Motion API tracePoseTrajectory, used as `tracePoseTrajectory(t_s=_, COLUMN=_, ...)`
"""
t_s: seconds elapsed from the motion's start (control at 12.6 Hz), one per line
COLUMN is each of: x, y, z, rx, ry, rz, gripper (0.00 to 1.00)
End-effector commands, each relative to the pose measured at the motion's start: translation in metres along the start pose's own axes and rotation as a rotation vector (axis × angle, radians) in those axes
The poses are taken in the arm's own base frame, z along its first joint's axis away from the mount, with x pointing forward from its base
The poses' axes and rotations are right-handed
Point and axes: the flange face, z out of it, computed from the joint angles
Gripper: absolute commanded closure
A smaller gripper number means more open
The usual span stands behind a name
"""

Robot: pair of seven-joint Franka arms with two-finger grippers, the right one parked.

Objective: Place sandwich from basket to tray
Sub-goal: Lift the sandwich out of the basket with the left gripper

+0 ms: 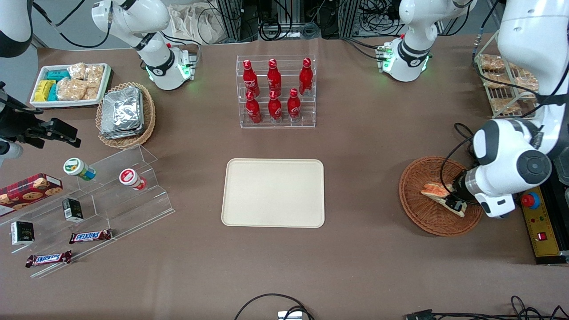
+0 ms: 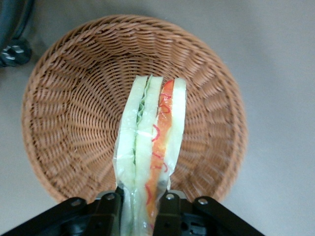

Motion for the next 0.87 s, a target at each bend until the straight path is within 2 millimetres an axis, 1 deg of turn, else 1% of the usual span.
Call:
tracePoseTrajectory(t_s=0.0, x=-0.030, y=0.030, z=-0.062, rx=-0.007, ry=0.020, rz=0.115, gripper=1.00)
tracePoseTrajectory(t_s=0.16, x=-0.088, y=0.054, z=-0.074, rx=-0.007, ry=0.073, rz=0.331, gripper=1.00)
tracePoseTrajectory(t_s=0.24, x=-0.119, y=0.066, z=-0.081, rx=-0.009, ry=0.101, rz=0.411, gripper=1.00)
tracePoseTrajectory(t_s=0.32, x=-0.146, y=0.076, z=-0.083, rx=-0.015, ry=0.108, rz=0.475, gripper=1.00)
tracePoseTrajectory(t_s=0.48, x=-0.207, y=0.095, z=-0.063, rx=0.007, ry=0.095, rz=0.697, gripper=1.00)
tracePoseTrajectory(t_s=0.55, x=-0.235, y=0.105, z=-0.055, rx=0.002, ry=0.083, rz=0.760, gripper=1.00)
tracePoseTrajectory(t_s=0.63, x=-0.269, y=0.112, z=-0.043, rx=0.008, ry=0.079, rz=0.808, gripper=1.00)
tracePoseTrajectory(t_s=0.71, x=-0.294, y=0.119, z=-0.025, rx=0.024, ry=0.071, rz=0.866, gripper=1.00)
tracePoseTrajectory(t_s=0.79, x=-0.313, y=0.130, z=-0.004, rx=0.038, ry=0.058, rz=0.934, gripper=1.00)
